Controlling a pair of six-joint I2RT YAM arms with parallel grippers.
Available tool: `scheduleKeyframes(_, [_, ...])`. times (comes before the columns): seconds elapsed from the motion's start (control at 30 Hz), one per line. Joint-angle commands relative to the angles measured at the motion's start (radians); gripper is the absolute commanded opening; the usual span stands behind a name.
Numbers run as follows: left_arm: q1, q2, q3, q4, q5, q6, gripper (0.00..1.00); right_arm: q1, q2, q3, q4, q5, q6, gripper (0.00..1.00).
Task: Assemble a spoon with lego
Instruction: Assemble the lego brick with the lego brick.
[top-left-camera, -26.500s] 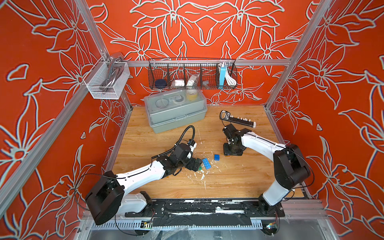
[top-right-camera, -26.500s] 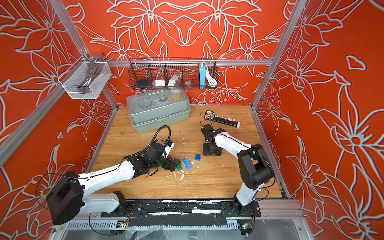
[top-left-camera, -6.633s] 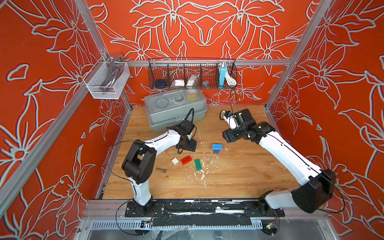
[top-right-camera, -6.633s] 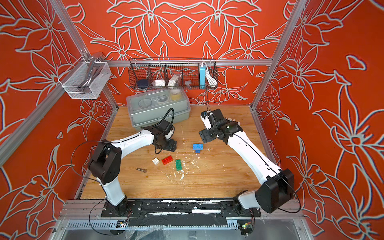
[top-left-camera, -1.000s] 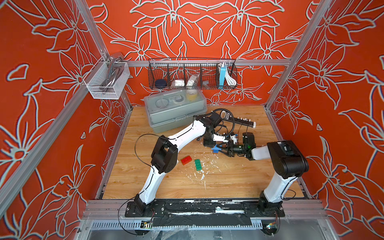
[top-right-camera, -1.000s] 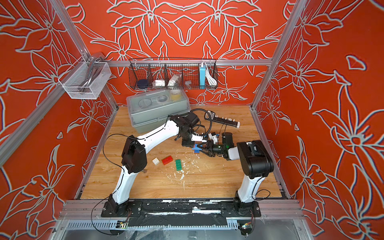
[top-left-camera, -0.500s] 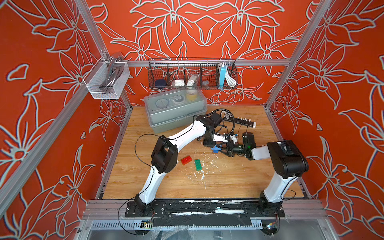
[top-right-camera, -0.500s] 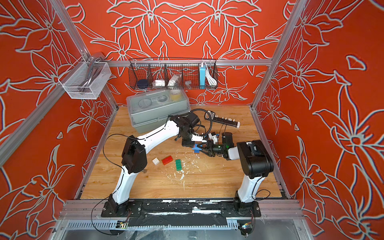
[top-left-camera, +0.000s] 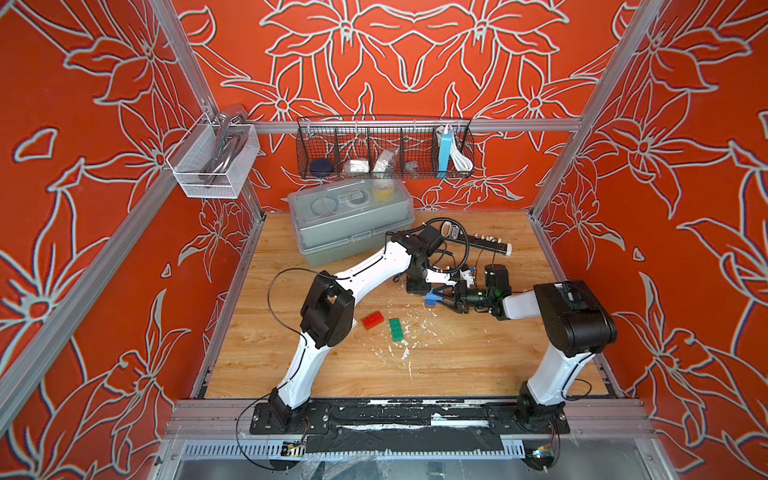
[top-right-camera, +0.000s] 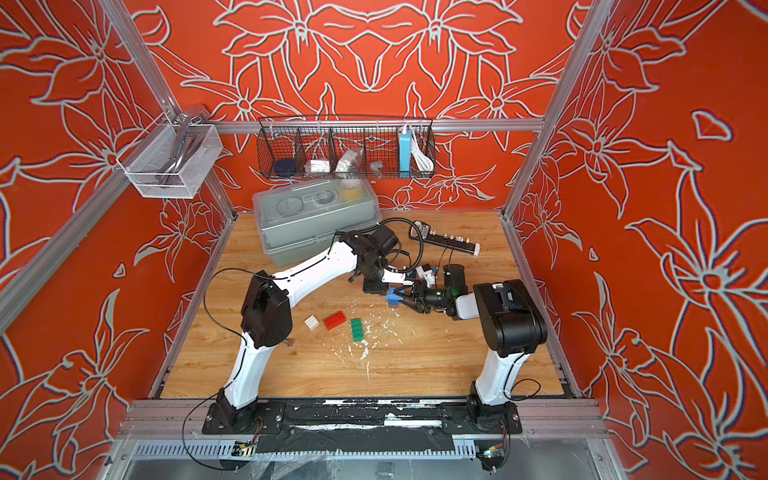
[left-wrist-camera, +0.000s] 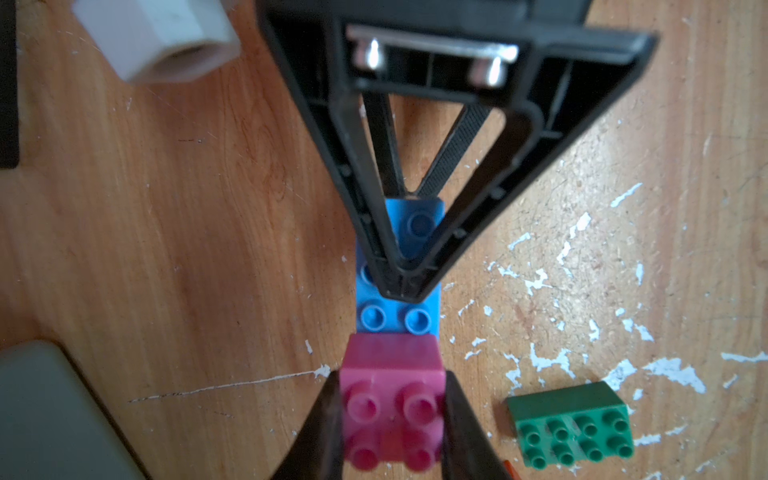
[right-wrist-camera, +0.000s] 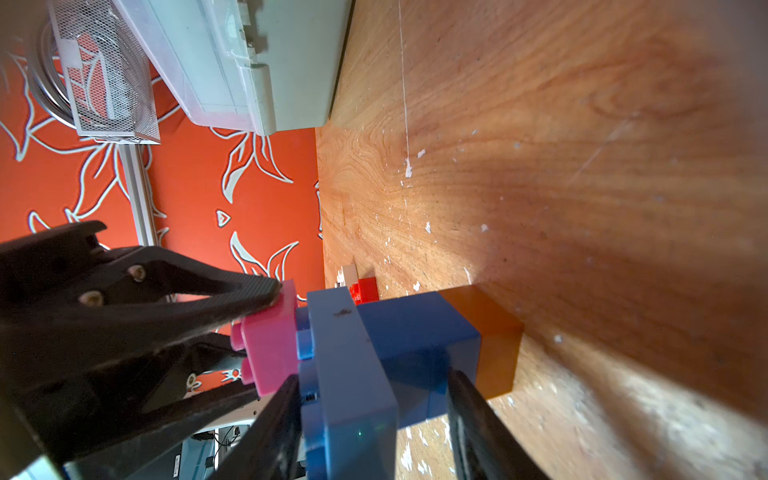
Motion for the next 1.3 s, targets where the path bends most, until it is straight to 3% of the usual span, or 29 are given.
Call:
scheduleKeyframes(0.0, [0.009,-0.039,-0.019,-0.006,0.019,0.021,0.00,0.011,0.029,0.011,-0.040,0.004,-0.027,0.56])
scheduleKeyframes(0.77, [0.013,0.008,-0.022,-0.017,-0.011,0.020,0.00,0.012,0.037,0.016,-0.059,0.003,-0.038,0.56])
scheduleKeyframes(1.17, [0.035,-0.016,-0.013,-0.024,0.063,-0.006,0.00,0.011,0.045,0.016,-0.063,0.001,-0.046,0.55])
scheduleKeyframes(1.27, [0.035,-0.012,-0.016,-0.023,0.033,0.001,0.00,0.012,0.047,0.016,-0.065,0.001,-0.047,0.55])
